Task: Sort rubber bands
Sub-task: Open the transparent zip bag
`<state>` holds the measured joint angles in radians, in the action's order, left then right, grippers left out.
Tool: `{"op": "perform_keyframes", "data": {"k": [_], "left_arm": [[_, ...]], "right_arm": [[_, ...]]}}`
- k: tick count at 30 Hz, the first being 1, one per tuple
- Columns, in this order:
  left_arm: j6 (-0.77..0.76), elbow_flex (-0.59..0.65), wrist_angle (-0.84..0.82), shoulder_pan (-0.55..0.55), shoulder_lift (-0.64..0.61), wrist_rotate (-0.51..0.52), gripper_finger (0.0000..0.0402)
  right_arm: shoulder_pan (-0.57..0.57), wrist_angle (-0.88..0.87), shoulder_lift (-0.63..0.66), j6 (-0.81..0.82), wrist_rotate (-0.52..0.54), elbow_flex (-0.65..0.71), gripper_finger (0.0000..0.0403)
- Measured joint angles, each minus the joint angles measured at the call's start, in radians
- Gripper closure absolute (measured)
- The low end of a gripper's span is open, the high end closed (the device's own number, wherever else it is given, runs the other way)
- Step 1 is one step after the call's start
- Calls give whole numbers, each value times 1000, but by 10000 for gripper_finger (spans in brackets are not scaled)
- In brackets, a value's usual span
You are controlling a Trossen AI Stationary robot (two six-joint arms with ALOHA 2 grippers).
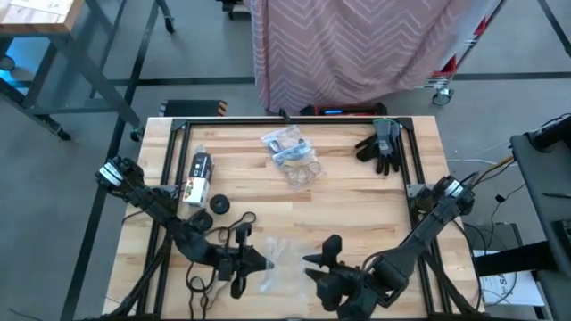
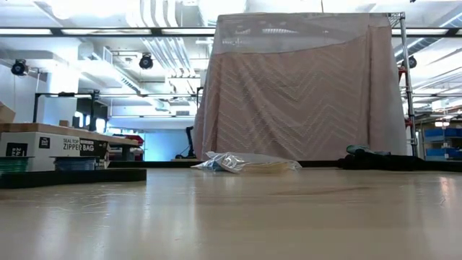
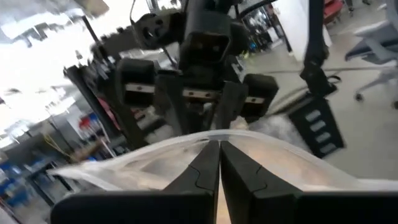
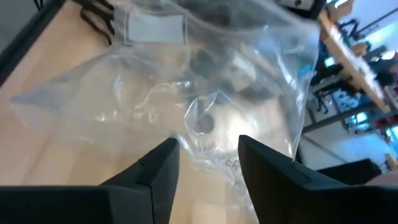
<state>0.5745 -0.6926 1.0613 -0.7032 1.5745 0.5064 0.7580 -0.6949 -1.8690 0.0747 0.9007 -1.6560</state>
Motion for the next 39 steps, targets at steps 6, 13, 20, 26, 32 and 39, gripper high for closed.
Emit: {"op": "perform_keyframes", "data": {"k": [6,13,20,26,32,39], "left_arm": [[-225,0,-191,5,0,0,401],[-379,0,-349,5,0,33,401],[-478,0,-432,14,0,52,402],[-656,0,-566,17,0,52,402],[-715,0,-608,18,0,52,402],[-715,0,-605,18,0,52,402]], "right_arm": [[-74,199,0,22,-83,171,247],[-157,580,-14,6,-280,370,241],[-209,686,-145,65,-421,400,237],[-214,687,-236,39,-460,325,213],[-213,622,-227,-54,-457,270,178],[-213,553,-166,-72,-456,253,158]]}}
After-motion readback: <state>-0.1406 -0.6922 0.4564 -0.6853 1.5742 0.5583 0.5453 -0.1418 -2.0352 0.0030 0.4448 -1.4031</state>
